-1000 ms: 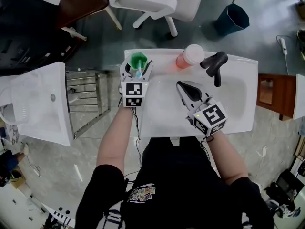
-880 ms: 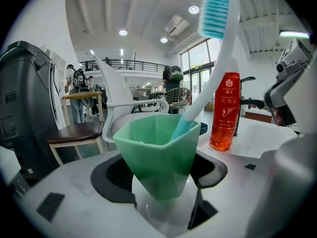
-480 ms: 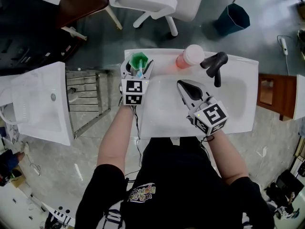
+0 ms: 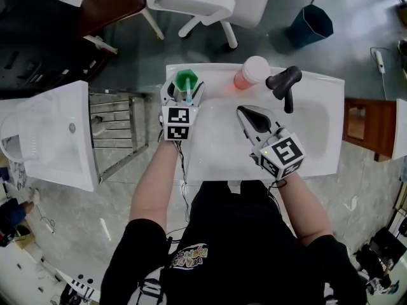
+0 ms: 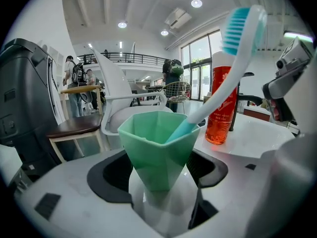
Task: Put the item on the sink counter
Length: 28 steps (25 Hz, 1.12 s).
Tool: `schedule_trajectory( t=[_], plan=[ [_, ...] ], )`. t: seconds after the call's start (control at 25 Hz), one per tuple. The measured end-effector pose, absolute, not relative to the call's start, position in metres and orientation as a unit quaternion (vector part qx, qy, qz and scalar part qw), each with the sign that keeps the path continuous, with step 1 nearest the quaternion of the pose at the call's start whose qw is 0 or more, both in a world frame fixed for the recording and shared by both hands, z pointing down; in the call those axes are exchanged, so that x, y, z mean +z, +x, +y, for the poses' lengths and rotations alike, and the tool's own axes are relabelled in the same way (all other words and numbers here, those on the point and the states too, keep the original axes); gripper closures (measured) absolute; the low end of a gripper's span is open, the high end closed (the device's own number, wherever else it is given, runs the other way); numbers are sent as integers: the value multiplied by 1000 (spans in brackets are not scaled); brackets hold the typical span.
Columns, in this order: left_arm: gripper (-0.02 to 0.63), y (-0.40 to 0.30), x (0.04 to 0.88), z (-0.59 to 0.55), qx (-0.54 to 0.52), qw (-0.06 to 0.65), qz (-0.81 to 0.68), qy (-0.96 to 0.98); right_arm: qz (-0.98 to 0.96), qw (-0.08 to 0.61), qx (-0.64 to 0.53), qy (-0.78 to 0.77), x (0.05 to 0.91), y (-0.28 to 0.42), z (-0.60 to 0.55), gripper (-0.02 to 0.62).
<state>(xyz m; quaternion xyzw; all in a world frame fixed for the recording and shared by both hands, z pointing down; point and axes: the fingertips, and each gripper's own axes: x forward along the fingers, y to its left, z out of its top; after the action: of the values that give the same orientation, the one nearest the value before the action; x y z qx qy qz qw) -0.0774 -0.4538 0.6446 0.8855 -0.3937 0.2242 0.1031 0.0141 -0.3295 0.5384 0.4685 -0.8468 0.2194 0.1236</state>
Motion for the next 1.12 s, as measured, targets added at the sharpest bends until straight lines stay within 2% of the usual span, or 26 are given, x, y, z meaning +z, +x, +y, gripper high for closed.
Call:
schedule_trajectory(
  t=[0.76, 1.12],
  plan=[
    [293, -97, 641, -417, 241, 99, -432, 863, -860, 111, 206, 453, 523, 31, -294, 541],
    [293, -97, 600, -375, 213, 87, -467, 854, -876, 98, 184, 435, 498, 40, -270, 541]
  ],
)
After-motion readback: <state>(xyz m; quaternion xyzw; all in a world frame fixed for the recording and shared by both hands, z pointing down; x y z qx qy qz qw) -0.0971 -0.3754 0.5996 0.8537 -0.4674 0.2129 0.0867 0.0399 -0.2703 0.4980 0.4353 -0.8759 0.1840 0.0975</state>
